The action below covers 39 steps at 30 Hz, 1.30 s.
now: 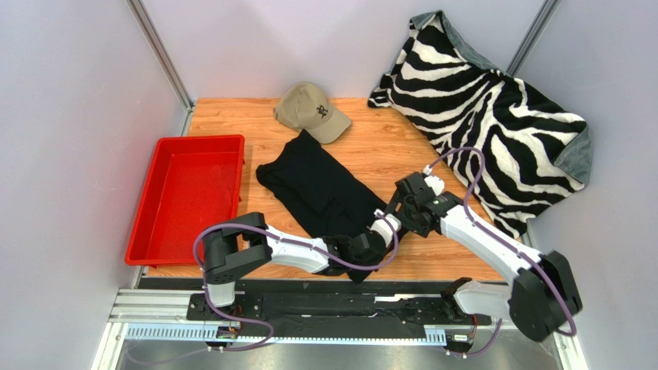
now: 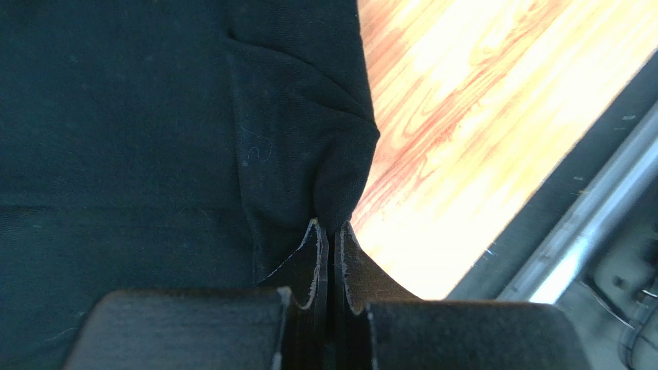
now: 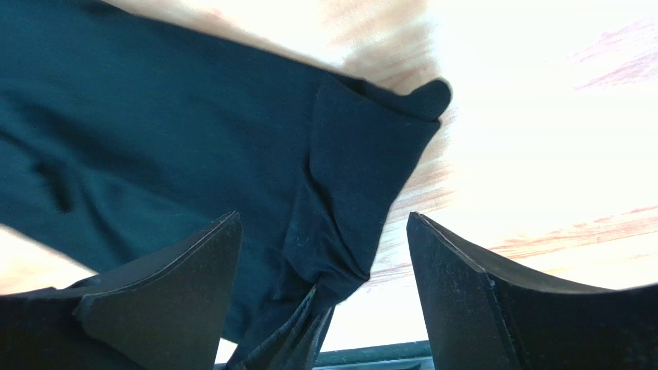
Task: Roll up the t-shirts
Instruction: Roll the T-shirt to the center of the board.
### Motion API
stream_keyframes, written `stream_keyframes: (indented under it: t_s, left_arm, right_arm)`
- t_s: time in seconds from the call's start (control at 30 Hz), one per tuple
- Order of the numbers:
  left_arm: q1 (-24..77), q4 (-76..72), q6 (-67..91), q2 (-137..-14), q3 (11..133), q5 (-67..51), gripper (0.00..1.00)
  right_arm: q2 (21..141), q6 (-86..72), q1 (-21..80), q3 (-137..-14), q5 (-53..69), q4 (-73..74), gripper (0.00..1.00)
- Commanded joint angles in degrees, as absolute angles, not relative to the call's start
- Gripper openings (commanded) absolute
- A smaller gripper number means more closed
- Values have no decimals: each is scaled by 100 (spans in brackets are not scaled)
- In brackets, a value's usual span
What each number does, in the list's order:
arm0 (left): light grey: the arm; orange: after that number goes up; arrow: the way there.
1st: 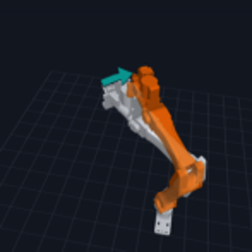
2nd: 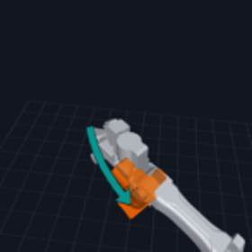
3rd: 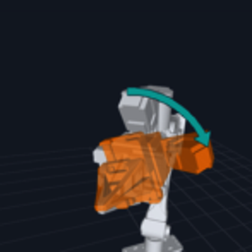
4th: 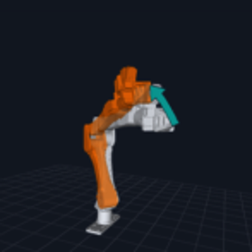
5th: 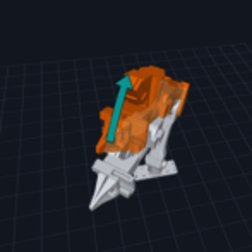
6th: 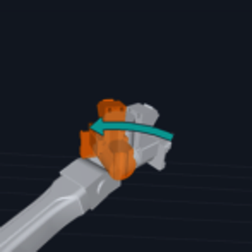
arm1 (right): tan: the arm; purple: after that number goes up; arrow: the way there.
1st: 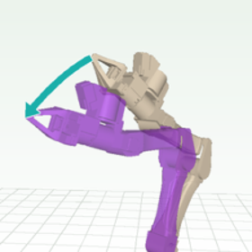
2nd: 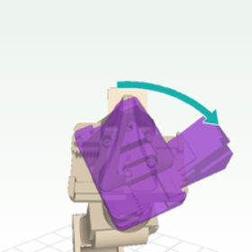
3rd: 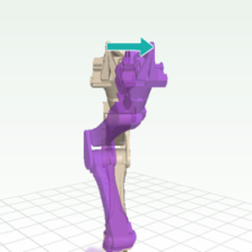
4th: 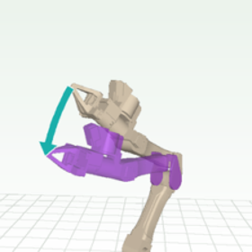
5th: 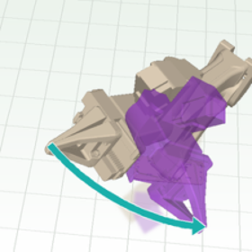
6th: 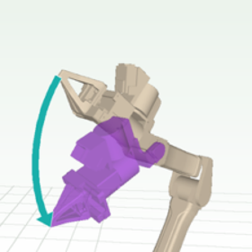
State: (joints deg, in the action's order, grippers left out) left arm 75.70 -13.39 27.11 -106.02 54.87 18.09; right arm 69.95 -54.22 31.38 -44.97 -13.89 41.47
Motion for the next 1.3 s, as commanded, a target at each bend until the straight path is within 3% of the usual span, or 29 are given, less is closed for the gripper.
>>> stream_keyframes:
  t_s: [0.0,0.3,0.63,0.87,0.97,1.27]
  left_arm:
    - [7216,-1766,3575,-10187,5011,704,0]
    - [6952,-1925,3946,-9879,4685,79,0]
    - [6900,-1740,3876,-9852,4720,35,0]
    - [6891,-1688,3832,-9844,4755,35,0]
    - [6891,-1661,3806,-9818,4764,35,0]
    - [6899,-1652,3771,-9729,4834,-307,0]
  right_arm:
    - [6294,-5633,3182,-4176,-1784,3841,82]
    - [5563,-6047,3208,-3200,-1995,3209,81]
    - [6696,-5854,3208,-3419,-2013,2593,83]
    - [7119,-5933,3208,-3454,-2293,2715,79]
    - [7277,-5863,3208,-3769,-2417,3083,71]
    - [8006,-5581,3199,-4517,-2663,4235,27]
